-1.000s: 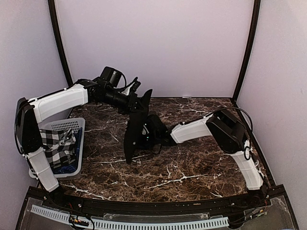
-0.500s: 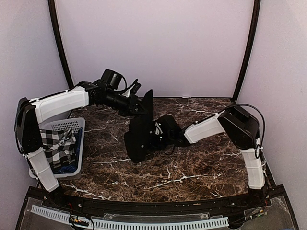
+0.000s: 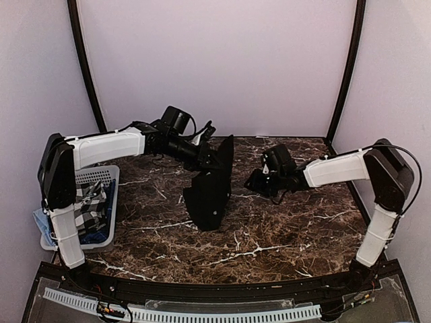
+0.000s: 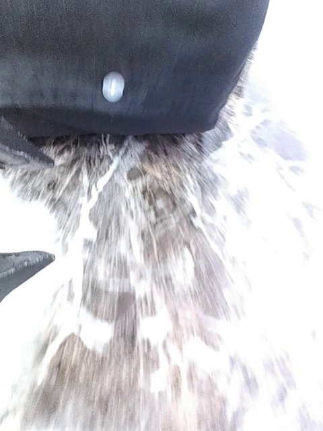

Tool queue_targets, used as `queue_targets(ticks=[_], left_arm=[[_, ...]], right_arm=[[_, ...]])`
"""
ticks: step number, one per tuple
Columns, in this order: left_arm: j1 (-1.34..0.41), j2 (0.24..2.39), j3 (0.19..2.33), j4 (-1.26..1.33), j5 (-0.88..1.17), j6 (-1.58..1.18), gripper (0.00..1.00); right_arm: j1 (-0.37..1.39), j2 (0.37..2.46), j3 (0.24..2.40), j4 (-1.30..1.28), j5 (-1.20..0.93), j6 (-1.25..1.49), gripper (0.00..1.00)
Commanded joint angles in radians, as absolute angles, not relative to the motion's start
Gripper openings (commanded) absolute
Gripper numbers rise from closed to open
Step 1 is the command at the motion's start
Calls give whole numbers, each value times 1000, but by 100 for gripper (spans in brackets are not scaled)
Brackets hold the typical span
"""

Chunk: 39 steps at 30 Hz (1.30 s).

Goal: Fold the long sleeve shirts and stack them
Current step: Turn over the square folded shirt at the center of the board, then adjust the square-folded shirt at the center of the board.

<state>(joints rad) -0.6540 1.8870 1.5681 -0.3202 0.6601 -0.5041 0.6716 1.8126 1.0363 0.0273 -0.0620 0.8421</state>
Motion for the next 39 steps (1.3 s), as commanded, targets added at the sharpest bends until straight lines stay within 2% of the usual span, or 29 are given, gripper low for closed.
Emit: queue_targets(ticks=[1, 4, 5, 6, 8, 11, 15, 23, 27, 33, 39], left_arm=[[-708, 1975, 1683, -255, 689, -552, 1], [-778, 2091, 1785, -226, 690, -598, 28], [-789, 2110, 1802, -222, 690, -607, 32], [-807, 2134, 1831, -214, 689, -627, 41], [-816, 2138, 1856, -213, 667, -645, 53], [-807, 2102, 1878, -271, 580, -625, 63], [-754, 2008, 1804, -288, 487, -650, 64], [-617, 1789, 1392, -259, 390, -662, 65], [-581, 1743, 1231, -211, 469, -642, 69], [-590, 1722, 1042, -86, 624, -656, 71], [-659, 1755, 976, -36, 641, -672, 69]], right_arm=[[639, 1661, 1004, -124, 70, 768, 42], [627, 1571, 1021, -225, 150, 734, 49], [623, 1546, 1027, -262, 176, 729, 51], [616, 1525, 1029, -295, 195, 726, 53], [603, 1481, 1020, -340, 211, 725, 59], [593, 1450, 988, -337, 203, 715, 65], [594, 1498, 974, -322, 151, 693, 67], [612, 1592, 957, -332, 110, 684, 61], [618, 1624, 928, -339, 110, 679, 60], [644, 1669, 889, -302, 65, 678, 48], [710, 1774, 940, -275, 44, 680, 41]])
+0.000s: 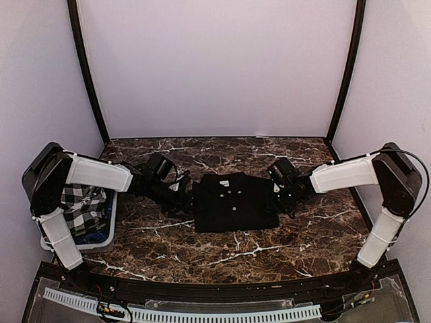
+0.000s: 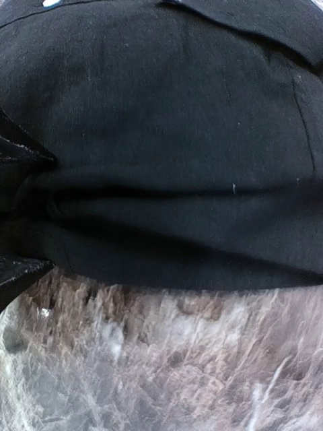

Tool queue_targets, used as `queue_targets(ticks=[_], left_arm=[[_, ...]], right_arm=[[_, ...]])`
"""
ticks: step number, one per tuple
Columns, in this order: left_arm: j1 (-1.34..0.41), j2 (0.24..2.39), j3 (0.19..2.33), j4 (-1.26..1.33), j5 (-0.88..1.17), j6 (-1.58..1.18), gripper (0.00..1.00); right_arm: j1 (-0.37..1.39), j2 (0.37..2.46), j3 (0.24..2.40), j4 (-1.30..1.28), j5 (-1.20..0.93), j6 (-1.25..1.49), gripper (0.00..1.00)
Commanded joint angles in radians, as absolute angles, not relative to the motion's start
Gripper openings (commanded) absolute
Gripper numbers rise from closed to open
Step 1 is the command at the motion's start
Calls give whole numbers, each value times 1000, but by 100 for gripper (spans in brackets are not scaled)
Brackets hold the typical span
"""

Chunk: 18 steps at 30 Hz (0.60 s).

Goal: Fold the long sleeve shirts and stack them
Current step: Adjust the square-folded shirt at the center of the board.

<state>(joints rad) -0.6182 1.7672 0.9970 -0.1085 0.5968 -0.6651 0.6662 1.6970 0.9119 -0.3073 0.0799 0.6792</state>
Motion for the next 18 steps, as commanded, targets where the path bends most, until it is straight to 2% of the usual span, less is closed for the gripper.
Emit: queue_targets(ticks=[1, 3, 4, 6, 8, 12, 15, 18], left_arm=[[-670, 1761, 968, -45, 618, -685, 64], [-680, 1756, 950, -69, 577, -705, 50], [-683, 1751, 942, -86, 553, -713, 39], [-687, 1722, 918, -124, 514, -726, 27], [-691, 1680, 893, -176, 473, -729, 21], [-693, 1560, 824, -250, 418, -736, 18], [-692, 1508, 774, -295, 375, -742, 21], [-691, 1463, 771, -337, 320, -744, 36]], right_arm=[[727, 1793, 954, -270, 40, 680, 40], [751, 1830, 985, -257, 31, 681, 38], [765, 1849, 1004, -250, 26, 682, 38], [791, 1888, 1046, -249, 19, 682, 38], [815, 1912, 1086, -263, 18, 680, 38], [844, 1899, 1088, -288, 28, 682, 39], [845, 1837, 1020, -302, 39, 695, 41], [844, 1767, 957, -321, 64, 702, 44]])
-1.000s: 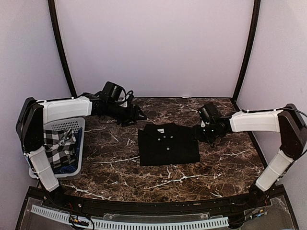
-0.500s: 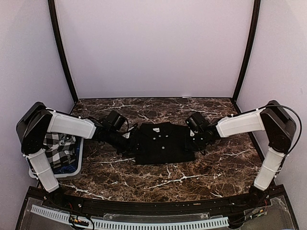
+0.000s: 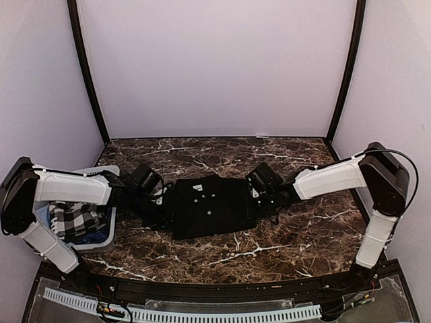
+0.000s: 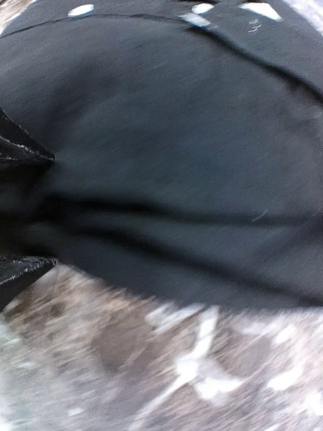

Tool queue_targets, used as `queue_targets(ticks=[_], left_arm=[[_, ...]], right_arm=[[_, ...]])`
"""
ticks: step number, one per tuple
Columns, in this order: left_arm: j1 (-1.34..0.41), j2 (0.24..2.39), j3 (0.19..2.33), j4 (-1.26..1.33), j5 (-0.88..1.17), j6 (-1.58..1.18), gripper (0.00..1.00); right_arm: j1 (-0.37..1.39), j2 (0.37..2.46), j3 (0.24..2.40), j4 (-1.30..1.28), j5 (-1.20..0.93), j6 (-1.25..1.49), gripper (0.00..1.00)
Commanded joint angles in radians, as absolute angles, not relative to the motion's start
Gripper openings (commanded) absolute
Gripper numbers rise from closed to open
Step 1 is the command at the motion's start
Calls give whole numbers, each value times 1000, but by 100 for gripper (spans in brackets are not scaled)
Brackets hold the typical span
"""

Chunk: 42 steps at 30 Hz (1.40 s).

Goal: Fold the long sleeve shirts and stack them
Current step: Adjust the square-folded shirt at the center of the board.

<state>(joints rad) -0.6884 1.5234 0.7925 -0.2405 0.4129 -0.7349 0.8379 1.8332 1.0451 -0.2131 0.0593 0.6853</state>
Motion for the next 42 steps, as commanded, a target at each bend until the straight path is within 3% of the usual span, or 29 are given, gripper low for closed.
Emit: queue_targets(ticks=[1, 8, 27, 42], left_arm=[[-691, 1457, 777, -342, 314, -745, 42], [-646, 1434, 904, -414, 164, -709, 48], [-473, 1708, 1052, -193, 242, -627, 44], [-467, 1805, 1144, -181, 281, -606, 20]], right_arm=[[842, 1748, 953, -331, 70, 701, 45], [819, 1696, 1060, -350, 110, 657, 44], [687, 2063, 1491, -327, 33, 509, 36], [686, 2147, 1595, -343, -23, 502, 33]])
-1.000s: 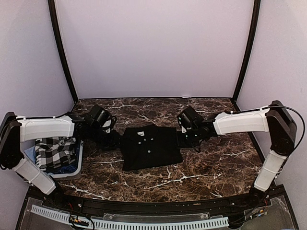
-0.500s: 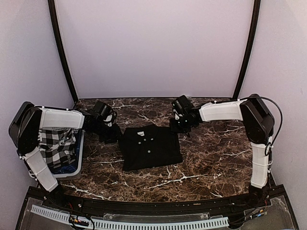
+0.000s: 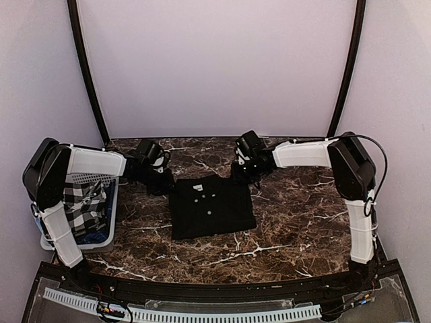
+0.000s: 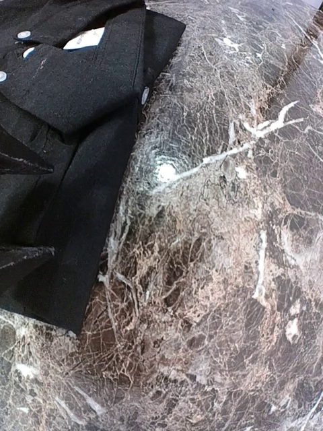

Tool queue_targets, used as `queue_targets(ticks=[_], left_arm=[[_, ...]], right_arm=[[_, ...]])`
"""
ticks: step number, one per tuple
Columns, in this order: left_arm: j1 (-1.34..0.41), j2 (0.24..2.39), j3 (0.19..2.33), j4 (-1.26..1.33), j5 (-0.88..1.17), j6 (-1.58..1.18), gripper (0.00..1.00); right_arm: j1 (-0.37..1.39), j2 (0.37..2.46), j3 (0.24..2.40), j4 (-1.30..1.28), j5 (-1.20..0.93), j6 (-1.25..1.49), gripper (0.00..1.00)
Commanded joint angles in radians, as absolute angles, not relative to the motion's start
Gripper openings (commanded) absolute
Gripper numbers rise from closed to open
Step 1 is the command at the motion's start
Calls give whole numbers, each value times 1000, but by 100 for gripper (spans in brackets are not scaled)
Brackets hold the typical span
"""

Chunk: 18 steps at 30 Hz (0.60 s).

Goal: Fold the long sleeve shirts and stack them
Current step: Adjust the square-folded shirt at the center of the board.

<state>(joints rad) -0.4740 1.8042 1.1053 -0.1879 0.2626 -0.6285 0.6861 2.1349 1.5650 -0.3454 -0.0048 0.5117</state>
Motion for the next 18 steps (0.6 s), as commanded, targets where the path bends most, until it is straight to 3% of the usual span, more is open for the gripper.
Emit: queue_targets(ticks=[1, 7, 12, 18], left_arm=[[-467, 1806, 1147, -181, 281, -604, 18], [-466, 1814, 1171, -197, 284, -588, 12], [-467, 1815, 1192, -203, 303, -570, 5], [-467, 1805, 1225, -225, 317, -529, 1]], right_arm=[[685, 2144, 1593, -346, -21, 502, 32], [687, 2130, 1585, -352, -13, 505, 20], [687, 2106, 1581, -376, -4, 507, 0], [687, 2019, 1545, -384, 30, 517, 0]])
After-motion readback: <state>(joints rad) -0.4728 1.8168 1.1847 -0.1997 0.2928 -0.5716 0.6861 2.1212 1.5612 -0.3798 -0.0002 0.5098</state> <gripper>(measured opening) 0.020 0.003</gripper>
